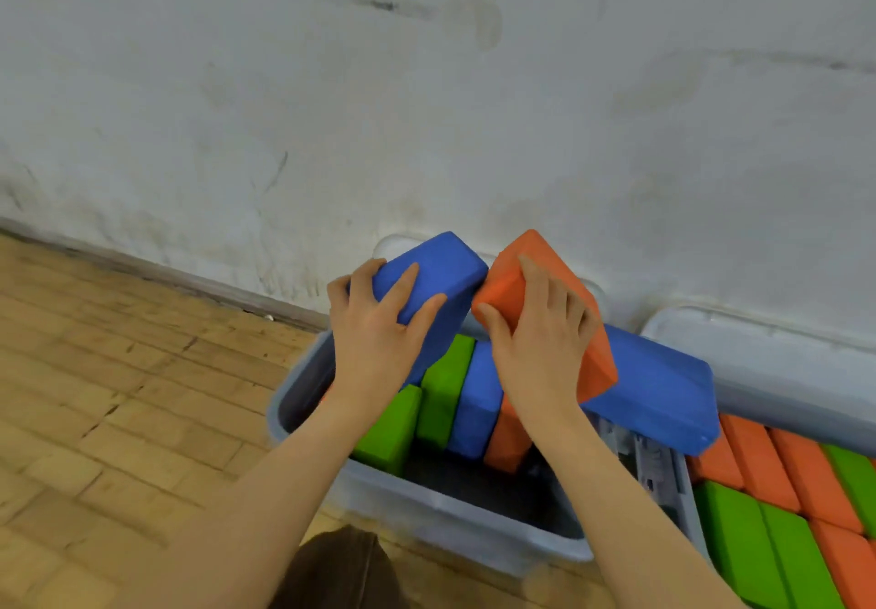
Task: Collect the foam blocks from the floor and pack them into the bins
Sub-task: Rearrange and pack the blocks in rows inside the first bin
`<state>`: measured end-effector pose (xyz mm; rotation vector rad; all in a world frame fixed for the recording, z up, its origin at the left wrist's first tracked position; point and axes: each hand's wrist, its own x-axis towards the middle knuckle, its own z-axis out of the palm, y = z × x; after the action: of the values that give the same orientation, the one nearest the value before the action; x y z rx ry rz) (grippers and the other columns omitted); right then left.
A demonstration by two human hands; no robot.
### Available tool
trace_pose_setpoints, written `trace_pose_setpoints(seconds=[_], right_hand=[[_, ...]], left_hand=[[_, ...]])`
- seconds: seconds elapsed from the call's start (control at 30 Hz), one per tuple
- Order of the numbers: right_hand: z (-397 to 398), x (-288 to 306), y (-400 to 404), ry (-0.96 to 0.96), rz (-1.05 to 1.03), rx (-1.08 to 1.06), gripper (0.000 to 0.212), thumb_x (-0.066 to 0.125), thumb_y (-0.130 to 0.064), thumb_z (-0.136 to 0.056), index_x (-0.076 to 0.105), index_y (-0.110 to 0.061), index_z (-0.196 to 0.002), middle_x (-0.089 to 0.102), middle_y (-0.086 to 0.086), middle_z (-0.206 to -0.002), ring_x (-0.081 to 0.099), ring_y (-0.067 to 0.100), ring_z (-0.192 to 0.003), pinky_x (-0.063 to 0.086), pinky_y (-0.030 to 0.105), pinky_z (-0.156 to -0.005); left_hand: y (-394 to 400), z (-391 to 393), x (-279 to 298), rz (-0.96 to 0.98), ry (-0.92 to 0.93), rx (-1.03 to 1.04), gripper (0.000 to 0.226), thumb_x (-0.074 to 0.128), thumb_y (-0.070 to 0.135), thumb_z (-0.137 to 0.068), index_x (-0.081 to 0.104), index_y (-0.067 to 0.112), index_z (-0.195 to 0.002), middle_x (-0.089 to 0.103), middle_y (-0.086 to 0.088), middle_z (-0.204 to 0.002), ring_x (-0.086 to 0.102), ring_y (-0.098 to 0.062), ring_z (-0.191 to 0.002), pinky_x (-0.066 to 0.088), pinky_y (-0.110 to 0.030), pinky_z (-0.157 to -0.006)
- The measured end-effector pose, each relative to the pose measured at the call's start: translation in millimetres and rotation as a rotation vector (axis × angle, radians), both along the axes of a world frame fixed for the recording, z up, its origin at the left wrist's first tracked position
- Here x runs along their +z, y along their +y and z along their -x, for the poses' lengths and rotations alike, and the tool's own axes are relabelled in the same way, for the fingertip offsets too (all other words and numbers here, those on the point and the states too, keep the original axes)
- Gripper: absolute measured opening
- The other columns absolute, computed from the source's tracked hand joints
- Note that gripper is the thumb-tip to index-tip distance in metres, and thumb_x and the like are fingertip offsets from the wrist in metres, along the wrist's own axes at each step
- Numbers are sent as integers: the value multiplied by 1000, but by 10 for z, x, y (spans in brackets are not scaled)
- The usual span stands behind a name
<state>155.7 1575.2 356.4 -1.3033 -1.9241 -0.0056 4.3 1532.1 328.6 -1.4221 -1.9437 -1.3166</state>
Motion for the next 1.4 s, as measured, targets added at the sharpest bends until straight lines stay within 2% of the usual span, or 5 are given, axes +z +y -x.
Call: trace_pose_setpoints(seconds=[0.57,0.67,0.97,1.17,1.4], right_hand=[[331,-540,441,-199,228,166,75,45,-55,-89,18,-21,-150,27,10,-150,39,34,-126,34,48,-99],[190,-513,512,-228,197,344,81,73,-35,-71,28,-26,-138,27,5,-141,39,34,-121,40,54,-97],[-13,-553,521,-689,160,346,77,66,-39,-76,33,-33,-145,17,5,-158,49,38,-117,47,48,-82],[-59,-527,420,-474,38,247,60,75,-35,-70,58,-23,-127,45,11,-144,63,36,-85,47,30,-50],[-243,-248,157,-246,266,69,56,46,-52,-91,29,-44,-143,6,-20,-157,44,22,-125,39,34,-76]], left_hand=[[165,257,-473,257,-321,53,59,42,61,-79,68,21,-113,49,-7,-129,39,-34,-117,43,-50,-90],[165,232,-393,359,-142,87,60,34,57,-82,63,20,-121,48,-15,-131,43,-44,-109,45,-51,-80],[80,326,-279,615,150,19,62,37,51,-84,39,29,-142,35,-21,-144,43,-44,-107,44,-47,-81],[38,286,-290,525,201,-68,55,38,48,-83,65,16,-118,59,-24,-113,54,-43,-79,48,-39,-51],[-24,-48,-52,407,66,-73,54,42,50,-83,65,16,-118,60,-21,-108,53,-40,-82,47,-35,-51]])
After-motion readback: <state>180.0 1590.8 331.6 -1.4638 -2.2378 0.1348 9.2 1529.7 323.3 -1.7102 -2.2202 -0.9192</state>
